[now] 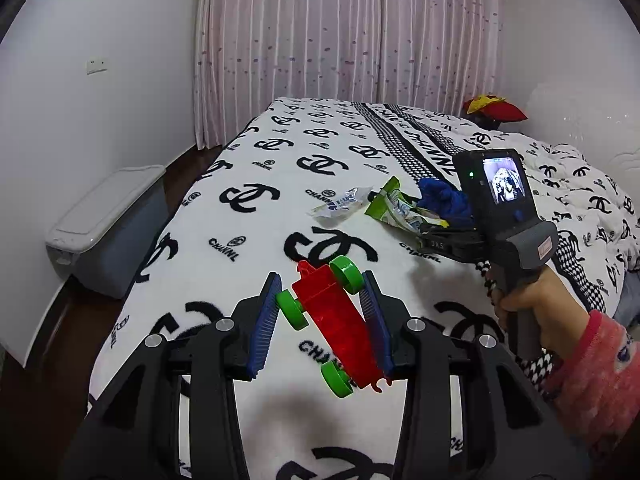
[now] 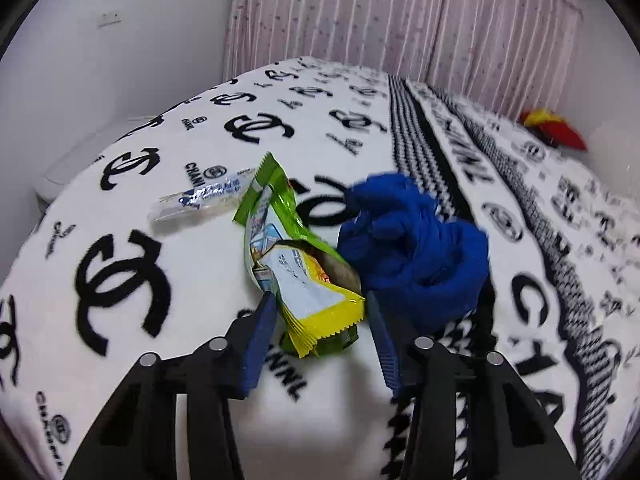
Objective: Collect trash
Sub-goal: 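Grasp the green snack bag with the right tool while the left tool holds the car, then drop the car and snack bag into the orange bowl with both tools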
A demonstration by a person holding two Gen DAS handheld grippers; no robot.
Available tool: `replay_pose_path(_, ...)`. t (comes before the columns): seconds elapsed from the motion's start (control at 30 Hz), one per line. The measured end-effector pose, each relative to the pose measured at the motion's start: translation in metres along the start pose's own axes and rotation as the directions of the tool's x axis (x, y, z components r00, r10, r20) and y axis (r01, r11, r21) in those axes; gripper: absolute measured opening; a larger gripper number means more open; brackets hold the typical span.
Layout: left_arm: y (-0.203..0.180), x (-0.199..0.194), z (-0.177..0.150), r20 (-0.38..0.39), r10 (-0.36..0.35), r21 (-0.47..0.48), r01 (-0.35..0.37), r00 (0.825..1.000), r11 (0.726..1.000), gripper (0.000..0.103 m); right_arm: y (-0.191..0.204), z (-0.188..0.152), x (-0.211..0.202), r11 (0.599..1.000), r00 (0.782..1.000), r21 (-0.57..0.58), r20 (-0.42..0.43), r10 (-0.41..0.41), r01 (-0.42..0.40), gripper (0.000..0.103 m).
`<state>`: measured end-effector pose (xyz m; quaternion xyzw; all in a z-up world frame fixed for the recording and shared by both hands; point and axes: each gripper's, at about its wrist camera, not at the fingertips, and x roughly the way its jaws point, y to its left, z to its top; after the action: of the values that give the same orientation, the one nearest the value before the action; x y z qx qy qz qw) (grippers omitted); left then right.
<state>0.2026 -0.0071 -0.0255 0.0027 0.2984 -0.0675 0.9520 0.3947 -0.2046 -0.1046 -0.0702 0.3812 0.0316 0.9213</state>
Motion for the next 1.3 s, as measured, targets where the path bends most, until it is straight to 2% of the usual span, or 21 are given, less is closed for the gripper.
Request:
replay_pose_path(0.03,-0.001,-0.002,-0.001,0.002,0.000,0.000,0.000,1.000,1.000,0.040,-0.001,-0.002,-0.004,1.000,1.000,0.000,0.004,-0.008,0.008,0.013)
replay_pose_path(0.07,-0.001,-0.003,-0.002,0.003,0.000,0.000,0.000,1.000,1.000,0.040,-0.003,-0.004,-0.007,1.000,1.000,0.008,0.002,0.005,-0.005,0.000)
replay_pose_path(0.1,-0.001,-0.005,-0.002,0.002,-0.002,-0.001,0.002,1.000,1.000,0.040,-0.006,-0.007,-0.011,0.999,1.000,0.026,-0.001,0.030,-0.030,0.000)
replay_pose_path(0.27,-0.006,-0.016,-0.007,0.007,-0.015,0.010,0.015,1.000,1.000,0.040,-0.014,-0.019,-0.041,0.998,0.998,0.044,0.035,0.049,-0.051,0.000)
replay_pose_path(0.43,-0.011,-0.029,-0.015,0.004,-0.040,0.029,0.040,0.999,0.999,0.040,-0.019,-0.038,-0.088,0.994,0.991,0.036,0.089,0.097,-0.101,0.000)
replay_pose_path(0.6,-0.013,-0.047,-0.032,-0.011,-0.094,0.051,0.095,0.995,0.994,0.040,-0.024,-0.078,-0.155,0.984,0.974,0.009,0.144,0.173,-0.176,0.000)
replay_pose_path(0.83,-0.026,-0.080,-0.068,-0.050,-0.189,0.098,0.193,0.981,0.976,0.040,-0.024,-0.150,-0.243,0.974,0.954,-0.037,0.198,0.225,-0.223,0.000)
replay_pose_path(1.0,-0.046,-0.098,-0.106,-0.117,-0.273,0.152,0.289,0.955,0.945,0.040,-0.019,-0.210,-0.285,0.970,0.954,-0.052,0.174,0.245,-0.239,0.000)
replay_pose_path(1.17,-0.068,-0.092,-0.159,-0.264,-0.346,0.163,0.396,0.900,0.904,0.040,-0.013,-0.272,-0.303,0.967,0.963,-0.047,0.092,0.255,-0.251,0.000)
replay_pose_path(1.3,-0.083,-0.074,-0.201,-0.374,-0.343,0.174,0.428,0.862,0.887,0.040,-0.010,-0.316,-0.294,0.966,0.966,-0.029,-0.017,0.256,-0.257,0.000)
